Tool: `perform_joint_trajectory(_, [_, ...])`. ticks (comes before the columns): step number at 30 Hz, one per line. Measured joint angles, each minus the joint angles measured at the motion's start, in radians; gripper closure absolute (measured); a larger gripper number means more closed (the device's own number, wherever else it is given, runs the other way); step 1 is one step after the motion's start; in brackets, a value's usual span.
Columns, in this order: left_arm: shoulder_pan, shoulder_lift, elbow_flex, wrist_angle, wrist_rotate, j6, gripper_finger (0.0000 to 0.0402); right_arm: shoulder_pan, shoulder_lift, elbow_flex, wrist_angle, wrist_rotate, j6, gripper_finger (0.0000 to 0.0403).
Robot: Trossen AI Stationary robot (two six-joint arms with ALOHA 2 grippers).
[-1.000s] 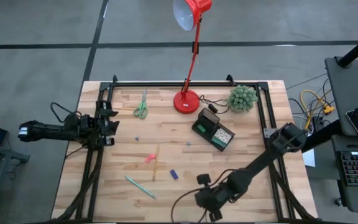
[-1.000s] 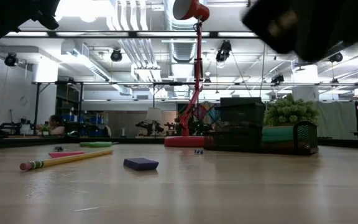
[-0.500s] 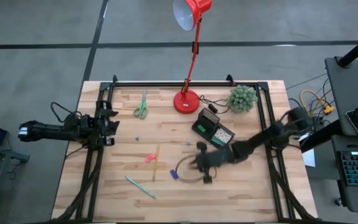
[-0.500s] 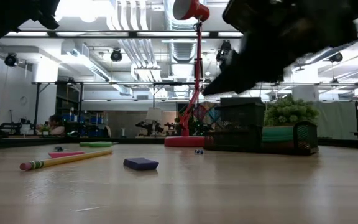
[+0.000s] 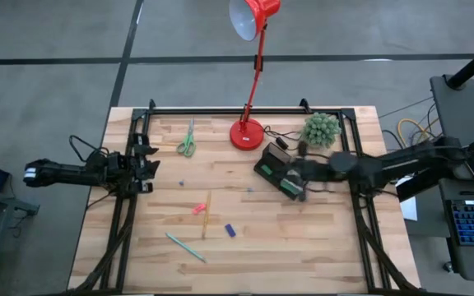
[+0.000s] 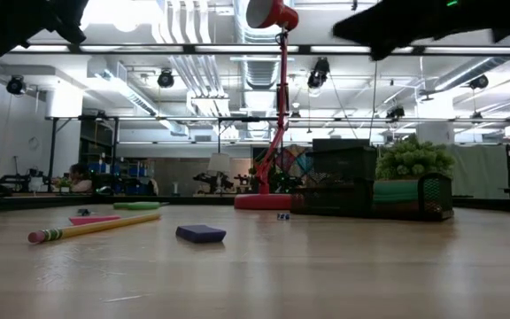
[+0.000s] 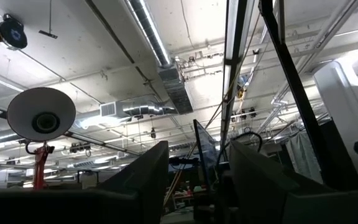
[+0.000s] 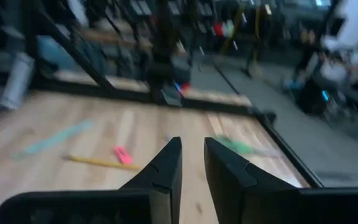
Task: Pick and place office supplies into organizer
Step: Put the blue eraser into the desk organizer
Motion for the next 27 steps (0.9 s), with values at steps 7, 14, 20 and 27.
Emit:
perform_joint_trajectory(7, [0.0,0.041,-0.001,0.002,0.0,0.0,0.0246,0.1,-0.271,-0.209,0.08,0.012,-0.039,0.0344])
perform_joint_trajectory(14, [0.0,0.105,-0.002,-0.005,0.0,-0.001,0.0246,0.154,-0.475,-0.317,0.091,0.036,-0.124,0.0344])
perform_joint_trajectory(20, [0.0,0.167,-0.002,-0.005,0.0,-0.002,0.0246,0.153,-0.623,-0.36,0.071,0.039,-0.168,0.0346])
perform_joint_trajectory(27, [0.0,0.244,-0.002,-0.005,0.0,-0.038,0.0246,0.134,-0.783,-0.305,-0.318,0.103,-0.087,0.0346])
